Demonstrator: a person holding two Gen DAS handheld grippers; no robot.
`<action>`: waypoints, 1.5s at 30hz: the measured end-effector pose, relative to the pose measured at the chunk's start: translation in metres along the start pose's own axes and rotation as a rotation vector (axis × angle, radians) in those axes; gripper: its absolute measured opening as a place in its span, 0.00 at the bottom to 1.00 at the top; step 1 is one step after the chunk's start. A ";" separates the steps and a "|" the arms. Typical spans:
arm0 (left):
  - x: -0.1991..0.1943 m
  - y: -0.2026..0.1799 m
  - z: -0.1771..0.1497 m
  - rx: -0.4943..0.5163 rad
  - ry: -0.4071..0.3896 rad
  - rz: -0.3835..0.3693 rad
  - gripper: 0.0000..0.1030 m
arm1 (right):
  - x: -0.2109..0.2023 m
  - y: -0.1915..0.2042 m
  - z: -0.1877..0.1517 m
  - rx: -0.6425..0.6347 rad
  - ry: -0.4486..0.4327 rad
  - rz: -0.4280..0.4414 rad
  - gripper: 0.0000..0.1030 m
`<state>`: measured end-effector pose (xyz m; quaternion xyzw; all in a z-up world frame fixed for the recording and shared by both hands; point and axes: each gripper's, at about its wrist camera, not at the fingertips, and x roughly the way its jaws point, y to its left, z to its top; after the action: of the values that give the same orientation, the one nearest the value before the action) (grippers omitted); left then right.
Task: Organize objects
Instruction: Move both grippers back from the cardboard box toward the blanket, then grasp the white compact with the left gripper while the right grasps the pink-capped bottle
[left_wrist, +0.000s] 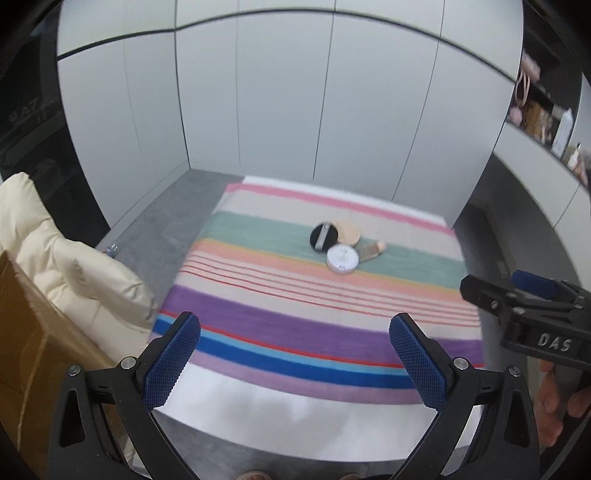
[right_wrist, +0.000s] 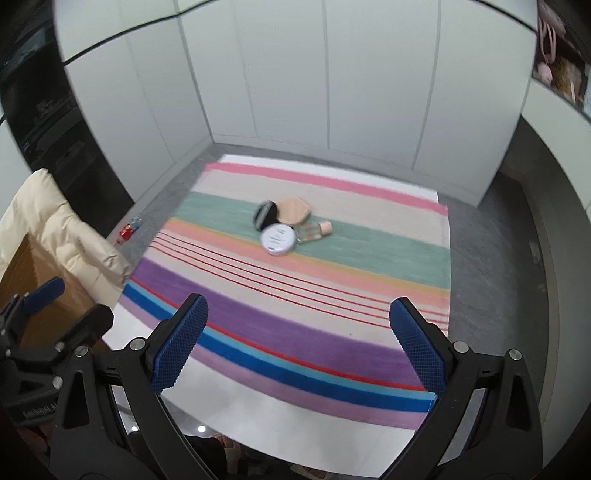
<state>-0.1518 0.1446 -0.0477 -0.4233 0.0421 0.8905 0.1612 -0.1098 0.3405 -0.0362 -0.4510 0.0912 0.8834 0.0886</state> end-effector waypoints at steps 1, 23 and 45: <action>0.008 -0.004 0.000 0.009 0.006 0.005 1.00 | 0.010 -0.006 0.001 0.015 0.014 0.003 0.97; 0.197 -0.073 0.027 0.125 0.081 -0.015 0.93 | 0.174 -0.054 0.028 -0.031 0.106 -0.022 0.93; 0.266 -0.078 0.036 0.129 0.063 -0.060 0.57 | 0.245 -0.070 0.042 -0.025 0.131 0.021 0.90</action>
<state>-0.3101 0.2929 -0.2241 -0.4409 0.0918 0.8669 0.2135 -0.2673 0.4362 -0.2168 -0.5079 0.0903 0.8540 0.0675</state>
